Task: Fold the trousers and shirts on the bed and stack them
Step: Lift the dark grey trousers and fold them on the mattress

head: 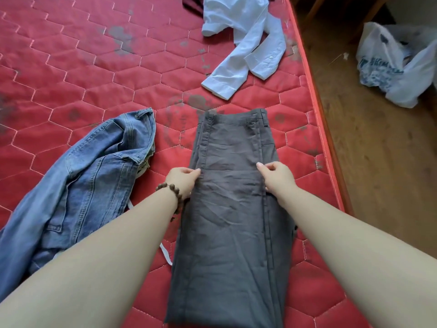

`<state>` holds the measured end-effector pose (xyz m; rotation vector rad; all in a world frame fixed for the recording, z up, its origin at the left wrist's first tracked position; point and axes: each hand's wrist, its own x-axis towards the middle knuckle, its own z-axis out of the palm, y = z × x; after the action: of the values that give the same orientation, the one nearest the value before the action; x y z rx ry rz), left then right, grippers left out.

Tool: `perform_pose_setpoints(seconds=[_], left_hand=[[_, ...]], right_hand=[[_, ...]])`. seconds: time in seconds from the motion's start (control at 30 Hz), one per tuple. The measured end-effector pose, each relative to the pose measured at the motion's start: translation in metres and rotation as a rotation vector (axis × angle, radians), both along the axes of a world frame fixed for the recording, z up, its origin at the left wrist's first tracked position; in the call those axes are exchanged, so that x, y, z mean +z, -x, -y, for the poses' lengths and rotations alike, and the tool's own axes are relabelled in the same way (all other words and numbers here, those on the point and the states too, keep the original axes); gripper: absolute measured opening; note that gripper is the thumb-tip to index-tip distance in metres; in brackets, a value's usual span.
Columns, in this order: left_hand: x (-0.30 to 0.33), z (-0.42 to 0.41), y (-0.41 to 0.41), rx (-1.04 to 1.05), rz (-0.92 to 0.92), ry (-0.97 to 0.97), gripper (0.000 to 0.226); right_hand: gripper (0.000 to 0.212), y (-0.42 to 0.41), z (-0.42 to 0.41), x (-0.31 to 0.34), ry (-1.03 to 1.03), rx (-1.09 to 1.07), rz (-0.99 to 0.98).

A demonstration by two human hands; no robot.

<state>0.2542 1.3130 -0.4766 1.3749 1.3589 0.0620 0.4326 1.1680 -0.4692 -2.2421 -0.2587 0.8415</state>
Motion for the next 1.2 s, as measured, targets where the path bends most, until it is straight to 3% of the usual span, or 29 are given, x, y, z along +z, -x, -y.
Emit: perform_pose_setpoints(seconds=[0.1,0.27,0.47,0.6,0.73,0.87,1.0,1.2], left_hand=[[0.005,0.007,0.015,0.099,0.102,0.301,0.03],[0.01,0.032,0.067,0.078,0.072,0.658,0.051],[0.006,0.07,0.133,0.047,0.098,0.894,0.071],[0.001,0.105,0.172,0.026,0.049,0.933,0.079],[0.002,0.127,0.195,0.127,0.122,0.894,0.061],[0.01,0.154,0.203,0.089,0.123,0.87,0.04],[0.013,0.182,0.213,0.096,0.095,0.887,0.022],[0.012,0.205,0.221,0.001,0.068,0.852,0.011]], right_hand=[[0.03,0.015,0.025,-0.006,0.041,0.0,-0.056],[0.041,0.049,0.075,-0.014,0.072,0.02,-0.188],[0.046,0.097,0.138,-0.013,-0.001,-0.015,-0.504],[0.041,0.134,0.187,-0.002,0.0,0.006,-0.572],[0.023,0.153,0.222,0.009,0.009,0.15,-0.457],[0.003,0.161,0.233,0.02,-0.047,0.19,-0.372],[0.018,0.173,0.251,0.025,0.012,0.155,-0.385],[0.021,0.184,0.27,0.027,0.171,0.227,-0.294]])
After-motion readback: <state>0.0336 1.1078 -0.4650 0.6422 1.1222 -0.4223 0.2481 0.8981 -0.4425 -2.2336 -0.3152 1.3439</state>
